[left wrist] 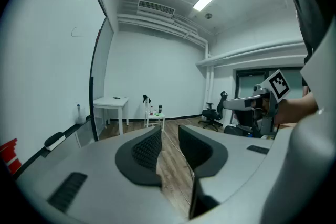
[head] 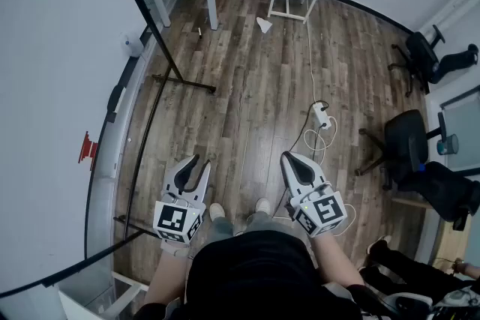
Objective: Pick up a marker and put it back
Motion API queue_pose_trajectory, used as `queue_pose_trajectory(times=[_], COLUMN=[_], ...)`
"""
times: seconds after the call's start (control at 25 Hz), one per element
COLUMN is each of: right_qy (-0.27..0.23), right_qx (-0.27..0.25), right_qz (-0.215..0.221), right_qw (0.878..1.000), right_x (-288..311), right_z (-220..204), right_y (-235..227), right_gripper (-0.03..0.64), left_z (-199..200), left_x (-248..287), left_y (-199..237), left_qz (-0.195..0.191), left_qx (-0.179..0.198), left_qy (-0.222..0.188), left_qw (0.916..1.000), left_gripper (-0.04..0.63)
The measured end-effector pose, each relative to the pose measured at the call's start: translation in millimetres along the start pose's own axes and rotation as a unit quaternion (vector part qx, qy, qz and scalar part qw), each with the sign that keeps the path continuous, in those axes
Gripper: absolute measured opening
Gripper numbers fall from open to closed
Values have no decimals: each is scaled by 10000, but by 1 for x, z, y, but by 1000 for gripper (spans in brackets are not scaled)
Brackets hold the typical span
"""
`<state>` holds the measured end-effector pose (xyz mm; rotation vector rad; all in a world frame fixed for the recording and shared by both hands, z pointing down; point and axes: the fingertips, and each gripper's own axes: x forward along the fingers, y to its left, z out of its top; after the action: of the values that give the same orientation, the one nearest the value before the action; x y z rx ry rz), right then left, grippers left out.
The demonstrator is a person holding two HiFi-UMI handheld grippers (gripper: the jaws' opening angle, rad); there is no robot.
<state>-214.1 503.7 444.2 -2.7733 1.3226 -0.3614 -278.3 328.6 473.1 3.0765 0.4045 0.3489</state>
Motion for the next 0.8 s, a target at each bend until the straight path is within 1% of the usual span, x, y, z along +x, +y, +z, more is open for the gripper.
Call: queue_pose_trajectory(times=[0.16, 0.32, 0.44, 0.52, 0.64, 0.8], right_qy=[29, -65, -172, -180, -97, 5], right_qx=[34, 75, 197, 248, 132, 216], right_qz=[-6, -140, -264, -353, -377, -401], right_qw=[10000, 9999, 9993, 9989, 9992, 9990], right_x=[1, 16, 32, 42, 59, 98], right_z=[-3, 0, 2, 0, -2, -8], right_y=[31, 59, 72, 79, 84, 72], right_gripper=[28, 28, 28, 28, 28, 28], left_z=[3, 8, 13, 14, 15, 9], left_x=[-28, -44, -49, -50, -42, -15], left_y=[7, 35, 60, 75, 97, 131], left_qz=[-77, -172, -239, -275, -243, -117], left_qx=[161, 189, 221, 204, 209, 111], left_qy=[-44, -165, -268, -297, -311, -234], left_qw=[9998, 9995, 9991, 9990, 9990, 9996], left_gripper=[103, 103, 104, 114, 114, 118])
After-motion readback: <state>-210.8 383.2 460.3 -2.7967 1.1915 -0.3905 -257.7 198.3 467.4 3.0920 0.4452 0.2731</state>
